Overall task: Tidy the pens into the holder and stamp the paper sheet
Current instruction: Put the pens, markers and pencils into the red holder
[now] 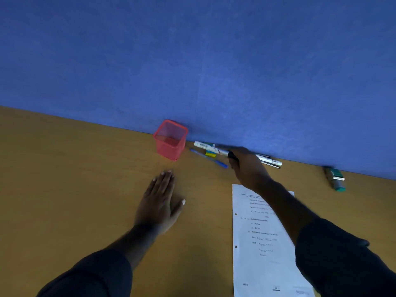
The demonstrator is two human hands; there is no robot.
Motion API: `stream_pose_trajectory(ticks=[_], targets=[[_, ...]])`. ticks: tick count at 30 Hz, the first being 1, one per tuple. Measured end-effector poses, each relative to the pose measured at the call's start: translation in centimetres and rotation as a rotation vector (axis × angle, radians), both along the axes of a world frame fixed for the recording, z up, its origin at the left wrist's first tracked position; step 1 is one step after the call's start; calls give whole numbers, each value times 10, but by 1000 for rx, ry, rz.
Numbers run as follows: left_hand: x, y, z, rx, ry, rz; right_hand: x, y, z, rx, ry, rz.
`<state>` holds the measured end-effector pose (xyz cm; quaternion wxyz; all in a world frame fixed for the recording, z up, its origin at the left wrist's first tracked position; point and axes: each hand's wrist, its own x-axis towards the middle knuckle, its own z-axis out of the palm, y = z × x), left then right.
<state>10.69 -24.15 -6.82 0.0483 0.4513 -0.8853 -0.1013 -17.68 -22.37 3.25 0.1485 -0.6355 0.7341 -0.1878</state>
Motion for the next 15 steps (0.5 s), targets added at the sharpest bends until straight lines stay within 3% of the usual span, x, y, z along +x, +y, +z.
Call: stream_pose_trajectory(ticks=[5,11,15], targets=[[-2,0,1,-8,10,4,11,-16,38,-95,1,63],[-1,1,0,-7,18,7,41,-64,71,44,82,256],[-1,1,1,0,27,13,58,-91,79,113,299,332]])
